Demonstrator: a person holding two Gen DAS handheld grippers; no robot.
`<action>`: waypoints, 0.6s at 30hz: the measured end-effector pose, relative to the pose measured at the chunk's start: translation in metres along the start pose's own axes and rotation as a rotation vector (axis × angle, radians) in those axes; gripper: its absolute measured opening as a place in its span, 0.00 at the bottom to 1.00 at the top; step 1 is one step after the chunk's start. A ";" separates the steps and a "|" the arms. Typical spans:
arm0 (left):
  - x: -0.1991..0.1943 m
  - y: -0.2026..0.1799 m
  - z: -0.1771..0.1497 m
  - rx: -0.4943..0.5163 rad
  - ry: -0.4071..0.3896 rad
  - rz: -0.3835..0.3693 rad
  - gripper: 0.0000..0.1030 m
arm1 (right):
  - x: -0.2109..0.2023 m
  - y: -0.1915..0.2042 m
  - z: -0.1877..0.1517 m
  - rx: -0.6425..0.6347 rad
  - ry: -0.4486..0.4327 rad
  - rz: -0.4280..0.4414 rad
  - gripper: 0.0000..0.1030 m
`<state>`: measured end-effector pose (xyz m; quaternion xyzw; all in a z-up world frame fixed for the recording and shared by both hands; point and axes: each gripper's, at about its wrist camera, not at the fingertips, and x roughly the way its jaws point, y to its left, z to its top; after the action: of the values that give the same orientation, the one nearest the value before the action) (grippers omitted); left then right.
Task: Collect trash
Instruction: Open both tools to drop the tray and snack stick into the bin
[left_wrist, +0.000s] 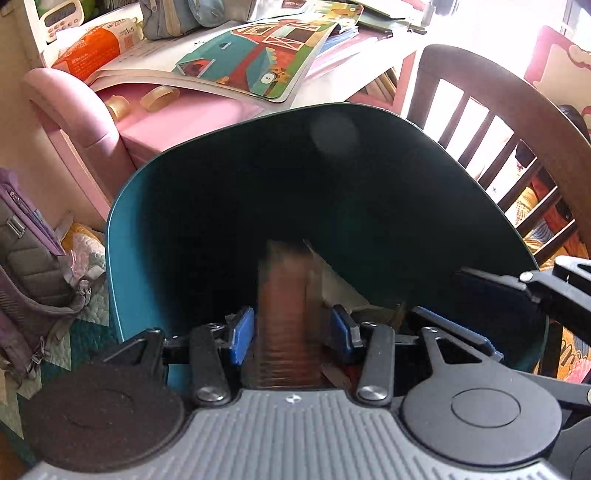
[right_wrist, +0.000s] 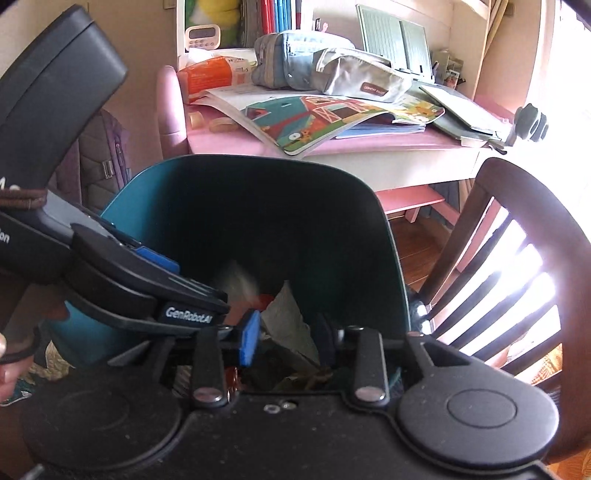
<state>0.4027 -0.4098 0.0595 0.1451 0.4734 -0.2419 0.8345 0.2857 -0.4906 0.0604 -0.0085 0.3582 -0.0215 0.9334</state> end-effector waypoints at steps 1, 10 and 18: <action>-0.003 -0.001 -0.001 0.004 -0.006 0.000 0.44 | -0.003 0.000 0.000 0.004 -0.004 -0.002 0.36; -0.048 -0.005 -0.011 0.004 -0.083 -0.024 0.53 | -0.037 0.003 -0.002 0.004 -0.047 -0.016 0.37; -0.101 -0.001 -0.033 0.017 -0.172 -0.007 0.69 | -0.078 0.021 -0.004 -0.027 -0.103 -0.007 0.38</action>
<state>0.3342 -0.3679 0.1296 0.1291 0.3984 -0.2601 0.8700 0.2258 -0.4663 0.1091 -0.0234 0.3098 -0.0196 0.9503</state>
